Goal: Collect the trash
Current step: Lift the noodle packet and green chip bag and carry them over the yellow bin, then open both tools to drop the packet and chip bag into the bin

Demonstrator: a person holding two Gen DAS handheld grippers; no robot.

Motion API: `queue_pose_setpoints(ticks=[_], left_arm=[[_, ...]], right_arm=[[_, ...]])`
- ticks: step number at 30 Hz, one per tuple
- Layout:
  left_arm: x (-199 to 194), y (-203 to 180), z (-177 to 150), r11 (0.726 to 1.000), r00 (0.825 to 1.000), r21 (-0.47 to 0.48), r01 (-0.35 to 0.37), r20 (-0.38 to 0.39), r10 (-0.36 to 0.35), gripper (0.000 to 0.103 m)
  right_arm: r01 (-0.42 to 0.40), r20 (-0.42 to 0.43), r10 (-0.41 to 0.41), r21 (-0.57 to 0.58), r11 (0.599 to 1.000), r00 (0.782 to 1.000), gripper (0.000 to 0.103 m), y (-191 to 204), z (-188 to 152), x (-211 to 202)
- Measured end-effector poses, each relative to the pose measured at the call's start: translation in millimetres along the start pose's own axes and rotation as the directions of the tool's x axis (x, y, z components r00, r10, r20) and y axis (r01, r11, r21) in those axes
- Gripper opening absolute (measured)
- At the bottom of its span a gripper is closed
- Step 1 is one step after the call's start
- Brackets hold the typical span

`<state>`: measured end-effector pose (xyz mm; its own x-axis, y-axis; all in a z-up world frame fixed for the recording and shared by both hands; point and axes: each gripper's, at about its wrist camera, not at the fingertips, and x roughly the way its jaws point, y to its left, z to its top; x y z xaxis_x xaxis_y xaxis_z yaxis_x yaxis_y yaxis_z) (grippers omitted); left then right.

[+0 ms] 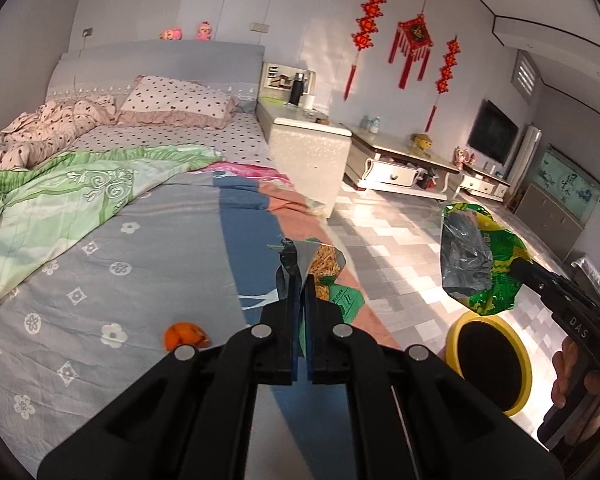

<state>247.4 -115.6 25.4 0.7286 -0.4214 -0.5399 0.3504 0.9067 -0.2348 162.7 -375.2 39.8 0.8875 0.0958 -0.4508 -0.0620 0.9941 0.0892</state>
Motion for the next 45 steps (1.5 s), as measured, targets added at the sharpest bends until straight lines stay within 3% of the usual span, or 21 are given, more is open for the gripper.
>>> queue_pose_setpoints(ticks=[5,12,21,33,45], left_arm=[[9.9,-68.1,-3.7,0.994,0.995,0.053,0.097,-0.016,-0.096,0.002],[38.1,-160.7,-21.3,0.968,0.975,0.126,0.216,-0.082,-0.207,0.002],[89.1,-246.9,-61.6,0.936,0.941,0.169,0.308,-0.201,-0.274,0.002],[156.8,-297.7,-113.5,0.909,0.895,0.191,0.372,-0.333,-0.296,0.002],[188.2,-305.0,-130.5,0.896,0.862,0.168,0.412,-0.39,-0.323,0.003]], right_arm=[[0.069,0.018,-0.07,0.046,0.997,0.997,0.008,-44.0,-2.8,-26.9],[0.162,0.006,-0.164,0.135,0.978,0.986,0.008,-107.9,-16.5,-55.0],[0.25,-0.051,-0.244,0.216,0.944,0.968,0.008,-172.5,-53.7,-65.5],[0.287,-0.158,-0.251,0.289,0.913,0.955,0.008,-222.7,-104.0,-36.1],[0.308,-0.202,-0.254,0.309,0.9,0.946,0.013,-241.1,-121.9,-23.4]])
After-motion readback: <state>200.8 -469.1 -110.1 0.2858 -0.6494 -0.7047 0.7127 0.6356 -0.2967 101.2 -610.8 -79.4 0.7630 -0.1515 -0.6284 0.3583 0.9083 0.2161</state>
